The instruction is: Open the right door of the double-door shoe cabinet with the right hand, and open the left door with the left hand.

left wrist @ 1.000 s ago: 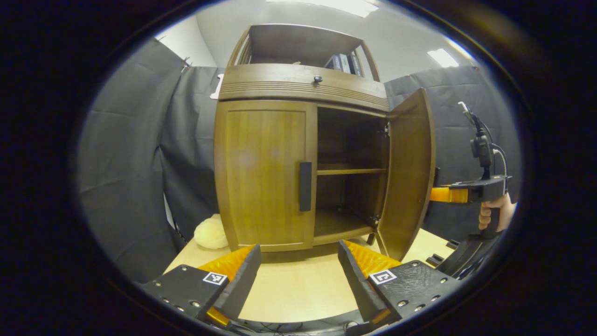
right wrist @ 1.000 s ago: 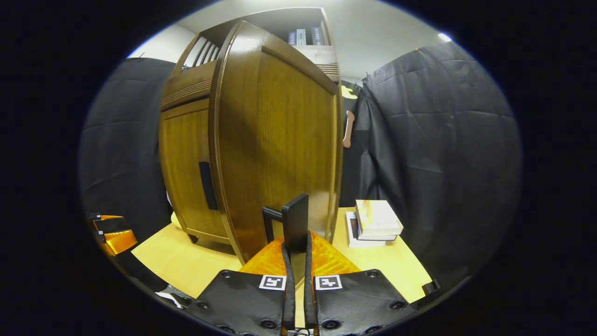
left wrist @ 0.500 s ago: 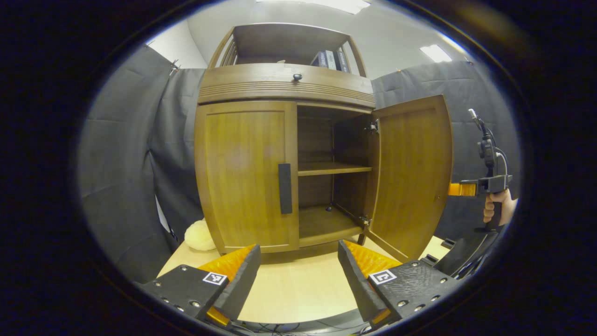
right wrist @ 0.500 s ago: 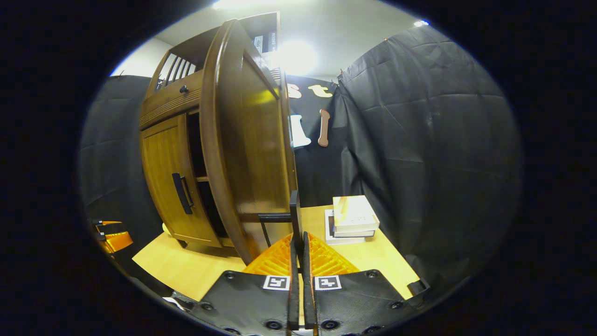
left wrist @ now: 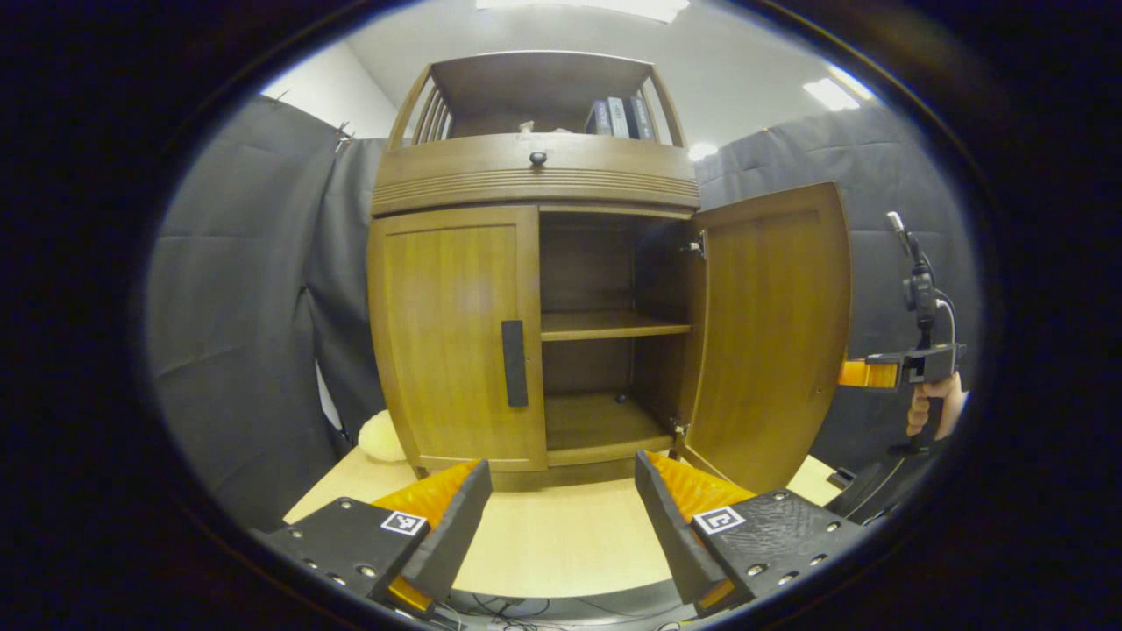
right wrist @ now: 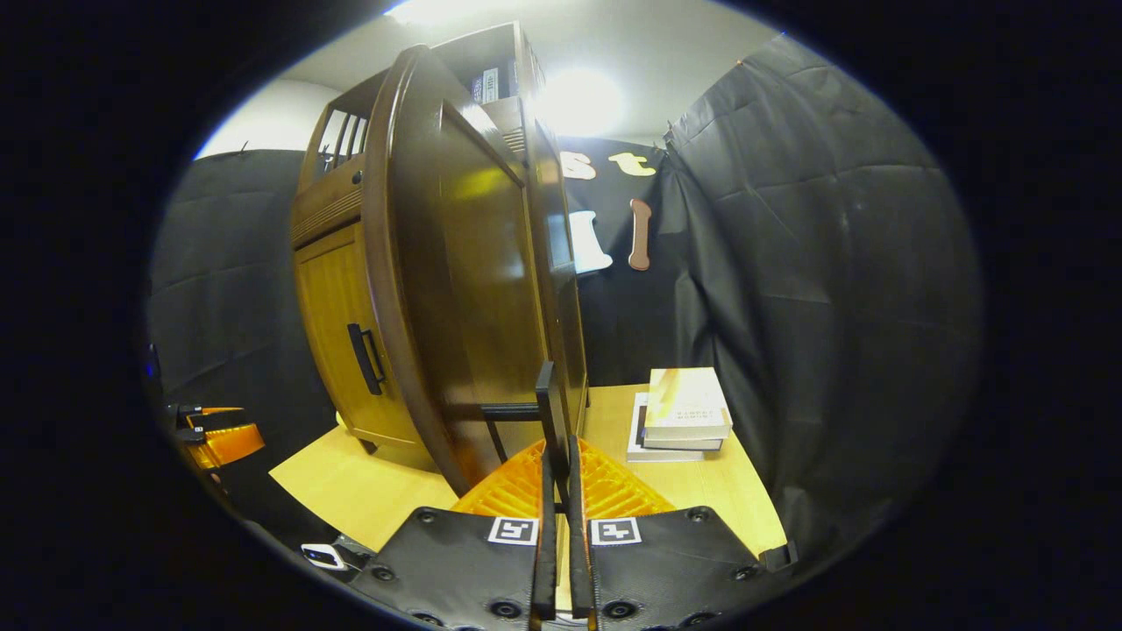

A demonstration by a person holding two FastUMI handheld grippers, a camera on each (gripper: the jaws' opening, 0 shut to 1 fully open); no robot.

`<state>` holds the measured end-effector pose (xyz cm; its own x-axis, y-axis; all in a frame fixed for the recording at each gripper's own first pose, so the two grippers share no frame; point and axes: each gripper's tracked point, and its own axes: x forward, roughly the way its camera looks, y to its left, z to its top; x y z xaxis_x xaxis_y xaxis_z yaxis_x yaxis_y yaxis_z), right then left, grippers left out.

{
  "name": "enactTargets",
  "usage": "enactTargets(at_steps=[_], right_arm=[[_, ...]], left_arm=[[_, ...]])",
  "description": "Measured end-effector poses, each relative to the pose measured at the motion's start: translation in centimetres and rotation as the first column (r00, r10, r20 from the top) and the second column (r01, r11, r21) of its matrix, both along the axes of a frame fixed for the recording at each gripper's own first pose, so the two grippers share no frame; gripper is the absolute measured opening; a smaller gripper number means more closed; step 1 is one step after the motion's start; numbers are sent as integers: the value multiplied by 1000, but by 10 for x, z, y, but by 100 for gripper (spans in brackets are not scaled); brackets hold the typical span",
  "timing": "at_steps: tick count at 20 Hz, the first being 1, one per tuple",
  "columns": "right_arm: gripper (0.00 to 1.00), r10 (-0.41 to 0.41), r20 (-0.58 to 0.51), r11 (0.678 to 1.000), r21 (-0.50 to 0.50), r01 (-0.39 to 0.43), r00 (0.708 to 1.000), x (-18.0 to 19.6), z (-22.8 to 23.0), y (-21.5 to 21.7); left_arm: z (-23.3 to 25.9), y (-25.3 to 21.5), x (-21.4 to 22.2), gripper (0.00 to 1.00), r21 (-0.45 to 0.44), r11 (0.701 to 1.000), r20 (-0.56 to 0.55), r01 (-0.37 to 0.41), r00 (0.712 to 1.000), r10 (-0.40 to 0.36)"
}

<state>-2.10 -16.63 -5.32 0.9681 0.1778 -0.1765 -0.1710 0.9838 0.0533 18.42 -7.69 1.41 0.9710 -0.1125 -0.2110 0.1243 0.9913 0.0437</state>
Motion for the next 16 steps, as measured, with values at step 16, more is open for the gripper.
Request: enactTargets(at_steps=[16], right_arm=[[2, -167, -11, 986, 25, 167, 986, -70, 7, -25]], left_arm=[[0, 12, 43, 94, -51, 997, -4, 55, 998, -55]])
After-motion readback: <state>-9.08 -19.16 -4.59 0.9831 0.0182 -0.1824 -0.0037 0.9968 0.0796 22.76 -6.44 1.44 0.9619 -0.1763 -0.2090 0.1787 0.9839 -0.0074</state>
